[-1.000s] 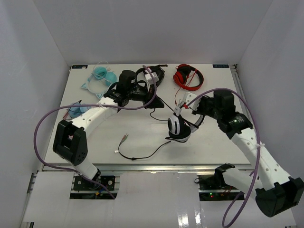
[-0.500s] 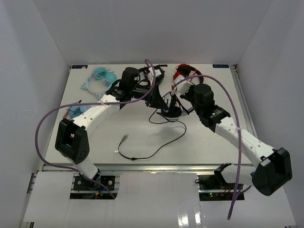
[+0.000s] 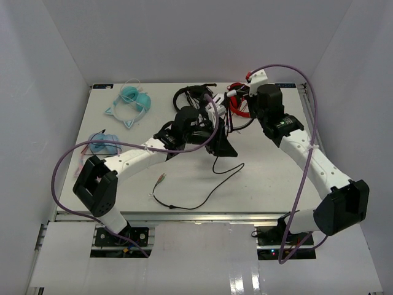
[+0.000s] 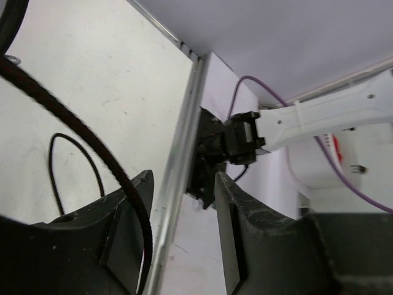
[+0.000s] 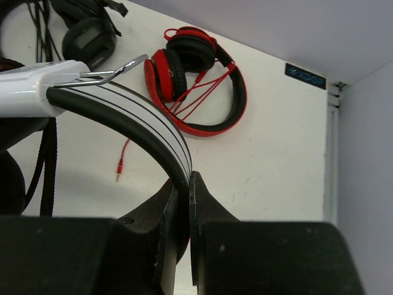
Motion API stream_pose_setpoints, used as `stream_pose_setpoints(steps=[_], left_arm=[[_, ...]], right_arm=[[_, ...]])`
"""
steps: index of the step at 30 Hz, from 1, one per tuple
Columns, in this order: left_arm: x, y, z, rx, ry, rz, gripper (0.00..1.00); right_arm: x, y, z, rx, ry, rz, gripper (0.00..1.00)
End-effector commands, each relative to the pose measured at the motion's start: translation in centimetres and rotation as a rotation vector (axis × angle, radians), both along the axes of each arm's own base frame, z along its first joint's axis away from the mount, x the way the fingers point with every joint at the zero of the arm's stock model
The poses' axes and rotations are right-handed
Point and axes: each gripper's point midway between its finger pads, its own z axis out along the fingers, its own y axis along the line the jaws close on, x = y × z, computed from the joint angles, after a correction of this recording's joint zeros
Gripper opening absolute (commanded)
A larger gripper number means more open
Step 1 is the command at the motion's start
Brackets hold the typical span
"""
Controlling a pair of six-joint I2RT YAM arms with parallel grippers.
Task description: Wrap the headphones
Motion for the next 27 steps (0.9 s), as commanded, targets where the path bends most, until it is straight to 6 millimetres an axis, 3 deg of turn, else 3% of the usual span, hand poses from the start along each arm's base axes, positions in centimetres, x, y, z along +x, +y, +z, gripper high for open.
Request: stream_pose_setpoints(steps=[1,5,8,12,15,21,23,27], left_arm=[[-0.7,-0.7,0.0,-0.024,-0.274,0.112,0.57],[-2.3,-1.1,-3.3,0.000,-0.432,0.142,0.67],[-1.3,-1.1,-6.4,0.034,-0.541,0.200,0.67],[0.2,-1.1,-9.0,0.054,-0.603,0.267,0.67],[1.3,-2.1,-8.5,-0.013,-0.654,0.315,0.62],[2.1,-2.9,-8.5,-0.100,-0.617,0.385,0.55],[1.6,-2.8,-7.2,-0.176,-0.614,0.401,0.56],[0.1,-1.6,-7.4,-0.229,-0.661,0.395,0.66]], right_arm=[[-0.2,1.6,6.9,0.382,-0.069,0.059,0.08],[-0.7,1.2,8.8,0.476,-0.067,0.108,0.08],[-1.7,1.0,9.9,0.543,-0.062,0.148,0.08],[-3.3,0.8,10.7,0.590,-0.060,0.190,0.08],[-4.6,0.3,11.7,0.618,-0.078,0.204,0.08],[-5.4,-0.4,12.3,0.670,-0.071,0.220,0.08],[-5.4,-0.5,12.2,0.671,-0.070,0.222,0.08],[-5.4,-0.5,12.1,0.670,-0.068,0.226,0.08]])
